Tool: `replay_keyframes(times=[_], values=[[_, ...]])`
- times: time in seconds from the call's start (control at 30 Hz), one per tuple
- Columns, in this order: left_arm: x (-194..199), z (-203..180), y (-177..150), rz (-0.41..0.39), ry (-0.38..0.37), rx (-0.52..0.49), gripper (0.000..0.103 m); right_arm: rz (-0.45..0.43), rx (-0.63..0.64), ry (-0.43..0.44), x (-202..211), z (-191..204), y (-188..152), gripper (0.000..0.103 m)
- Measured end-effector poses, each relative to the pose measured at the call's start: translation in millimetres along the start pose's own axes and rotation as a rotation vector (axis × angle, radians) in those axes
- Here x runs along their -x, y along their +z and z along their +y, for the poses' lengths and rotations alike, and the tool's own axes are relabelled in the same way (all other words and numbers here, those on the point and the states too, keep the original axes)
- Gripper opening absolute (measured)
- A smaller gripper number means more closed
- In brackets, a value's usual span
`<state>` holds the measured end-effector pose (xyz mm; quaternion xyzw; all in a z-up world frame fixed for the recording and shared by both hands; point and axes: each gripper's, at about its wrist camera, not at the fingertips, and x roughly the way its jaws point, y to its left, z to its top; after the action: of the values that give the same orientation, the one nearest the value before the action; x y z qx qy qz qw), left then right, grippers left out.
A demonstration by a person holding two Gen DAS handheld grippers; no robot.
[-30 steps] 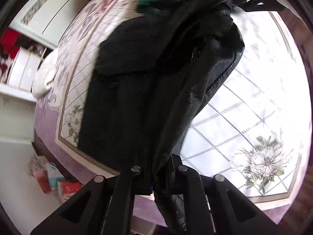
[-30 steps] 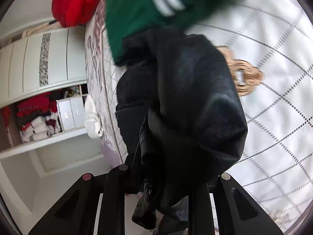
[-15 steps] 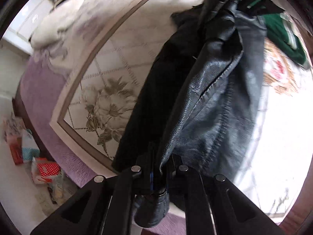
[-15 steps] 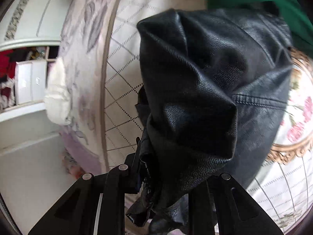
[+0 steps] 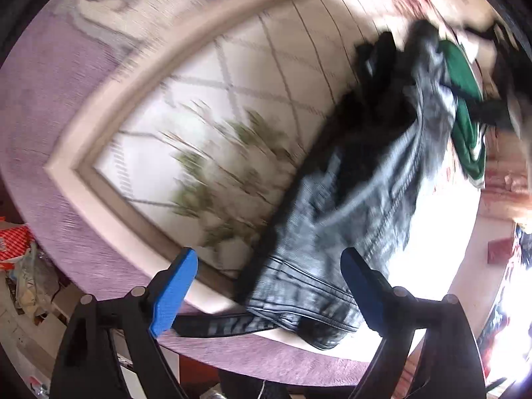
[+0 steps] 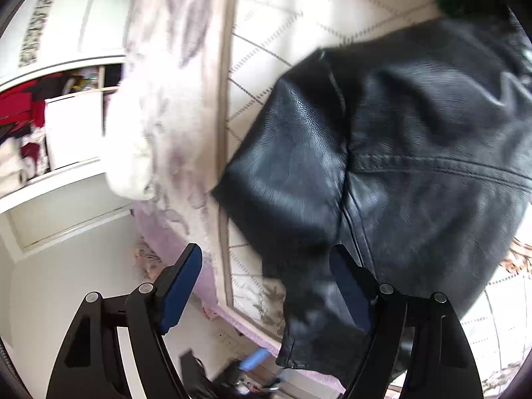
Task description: Fold large clothes
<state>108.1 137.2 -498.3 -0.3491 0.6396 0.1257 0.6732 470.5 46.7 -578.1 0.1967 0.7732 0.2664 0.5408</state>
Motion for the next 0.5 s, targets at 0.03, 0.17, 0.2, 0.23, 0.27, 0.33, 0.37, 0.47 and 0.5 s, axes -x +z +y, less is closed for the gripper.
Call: replay_keyframes(times=[0.03,0.17,0.2,0.23,0.27,0.33,0.37,0.47,0.5], values=[[4.1,3.0,2.1,-0.008,0.007,0.003,0.088,-0.006,0.001,-0.002,-0.7,-2.2,-4.7,0.074],[7.0,8.5,20.5,-0.050,0.069,-0.007,0.088,0.030,-0.021,-0.019,-43.3,-21.4,-10.6,0.007],[0.7,6.5,25.1,-0.046,0.078,-0.022,0.088,0.037,-0.019,-0.038,-60.3,-27.6,-7.1,0.006],[-3.8,3.8,30.8,-0.048,0.085,-0.036,0.088,0.036,-0.021,-0.057,-77.5,-33.9,-7.7,0.004],[-7.9,-0.7,37.4,-0.054,0.101,-0.052,0.088,0.033,-0.036,-0.052,-85.6,-40.7,-6.1,0.000],[-13.8,-9.2,44.6,-0.056,0.129,-0.083,0.088,0.039,-0.084,0.027,-87.8,-51.8,-6.7,0.000],[-13.7,-12.1,46.4,-0.059,0.135,-0.093,0.088,0.043,-0.078,0.047,-79.9,-51.3,-9.4,0.000],[-7.3,-22.2,46.3,-0.074,0.116,-0.111,0.088,0.041,-0.018,0.048,-41.4,-51.7,-26.8,0.007],[-4.9,-25.0,44.5,-0.075,0.115,-0.111,0.088,0.034,0.010,0.021,-23.1,-54.5,-36.0,0.007]])
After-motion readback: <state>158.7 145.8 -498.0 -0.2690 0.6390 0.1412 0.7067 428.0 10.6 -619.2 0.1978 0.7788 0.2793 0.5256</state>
